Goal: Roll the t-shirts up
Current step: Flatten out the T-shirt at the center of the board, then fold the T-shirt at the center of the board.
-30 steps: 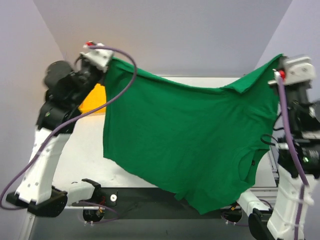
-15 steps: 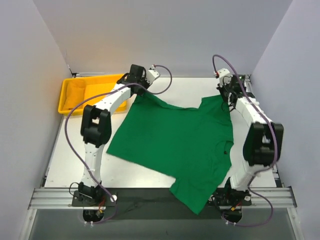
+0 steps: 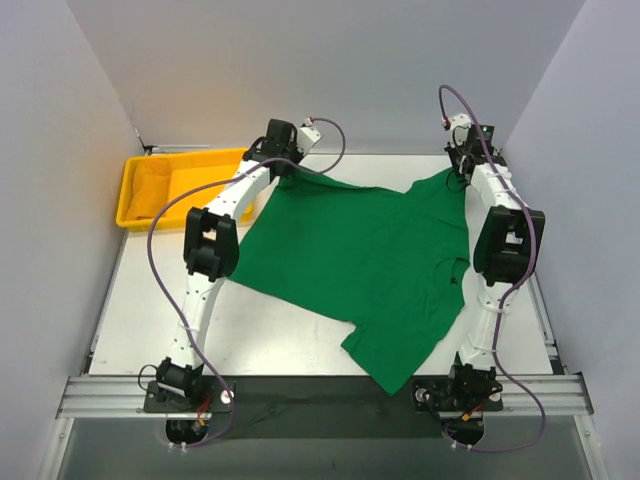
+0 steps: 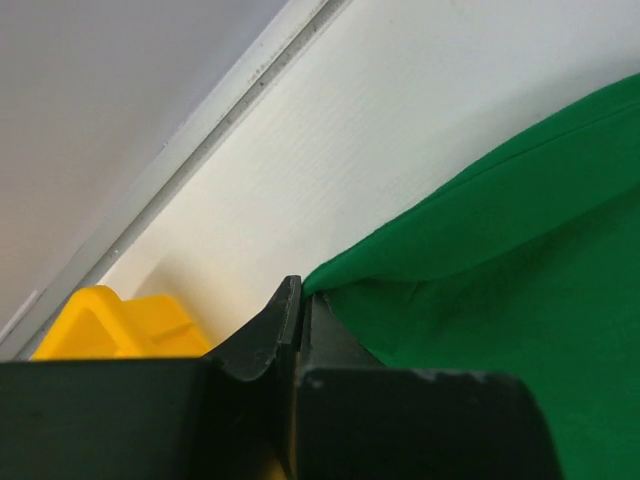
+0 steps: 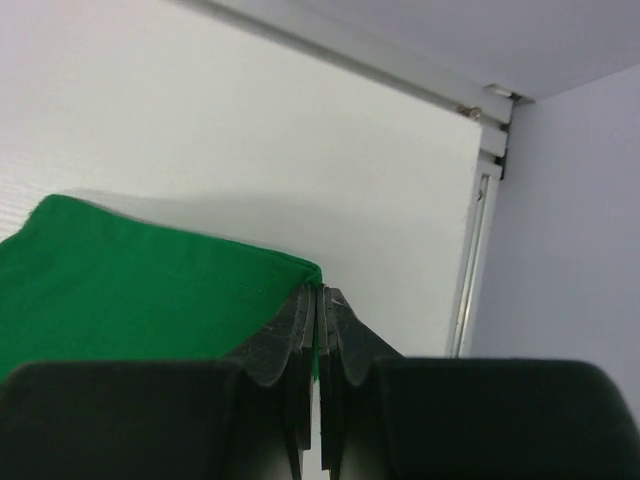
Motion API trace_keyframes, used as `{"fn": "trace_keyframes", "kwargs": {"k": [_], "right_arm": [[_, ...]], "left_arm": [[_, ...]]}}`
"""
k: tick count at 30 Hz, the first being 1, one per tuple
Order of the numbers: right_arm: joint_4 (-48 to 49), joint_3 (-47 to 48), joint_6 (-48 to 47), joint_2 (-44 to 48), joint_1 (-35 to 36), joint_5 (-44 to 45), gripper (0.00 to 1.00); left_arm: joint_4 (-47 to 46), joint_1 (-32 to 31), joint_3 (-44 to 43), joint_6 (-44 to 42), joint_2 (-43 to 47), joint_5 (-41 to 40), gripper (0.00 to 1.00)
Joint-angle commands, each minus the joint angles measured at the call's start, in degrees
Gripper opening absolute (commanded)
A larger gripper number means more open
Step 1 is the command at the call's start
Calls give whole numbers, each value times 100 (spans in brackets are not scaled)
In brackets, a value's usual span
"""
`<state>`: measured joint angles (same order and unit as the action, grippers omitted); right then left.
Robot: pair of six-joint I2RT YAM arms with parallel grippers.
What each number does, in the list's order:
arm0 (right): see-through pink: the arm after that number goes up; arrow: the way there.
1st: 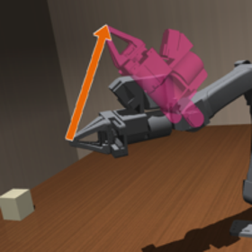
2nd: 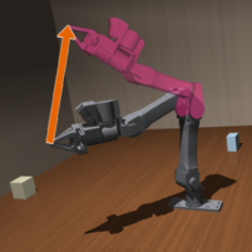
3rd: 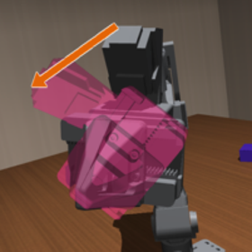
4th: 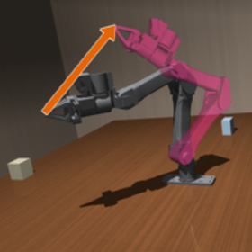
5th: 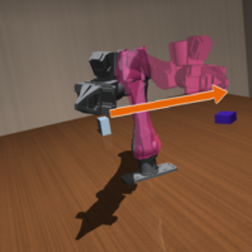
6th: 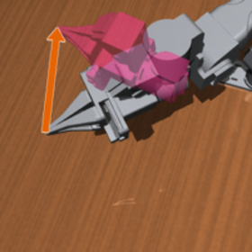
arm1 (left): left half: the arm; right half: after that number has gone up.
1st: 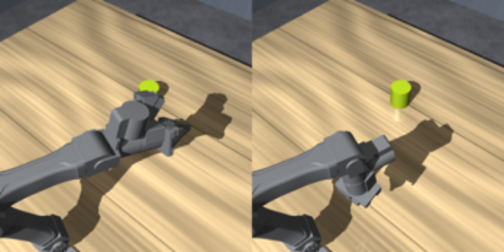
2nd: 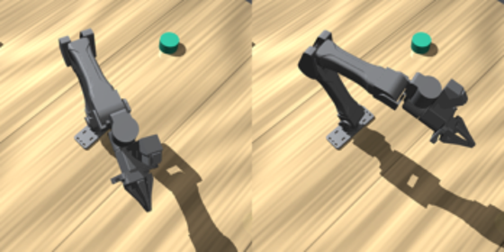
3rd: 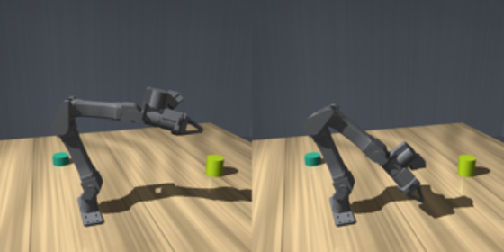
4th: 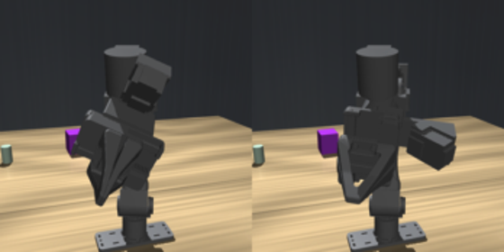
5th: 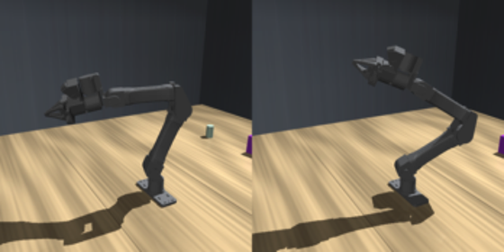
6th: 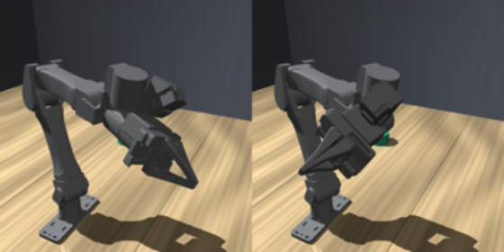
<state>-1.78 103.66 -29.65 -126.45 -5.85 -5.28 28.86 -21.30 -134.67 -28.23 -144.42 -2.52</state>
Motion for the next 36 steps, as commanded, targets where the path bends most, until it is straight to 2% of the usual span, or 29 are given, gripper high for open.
{"fn": "trace_keyframes", "kwargs": {"k": [1, 7, 15, 22, 27, 36], "right_arm": [[-138, 322, 380, 199, 13, 211, 0], [-304, -266, 434, 885, 22, 150, 0], [-463, -934, 267, 1632, 136, 158, 0], [-613, -1233, 258, 1992, 102, 167, 0], [-771, -1462, 267, 2291, -13, 106, 0], [-1421, -2086, 547, 3108, -75, -70, 0]], "left_arm": [[-565, 12, -428, 159, 10, -99, 0], [-830, 47, -428, 239, 168, 6, 0], [-434, 135, -543, 11, 520, 1025, 0], [-416, 117, -543, -613, 687, 1921, 0], [-478, 73, -394, -728, 845, 1975, 0], [-136, 222, 239, -1703, 1232, 2414, 0]]}}
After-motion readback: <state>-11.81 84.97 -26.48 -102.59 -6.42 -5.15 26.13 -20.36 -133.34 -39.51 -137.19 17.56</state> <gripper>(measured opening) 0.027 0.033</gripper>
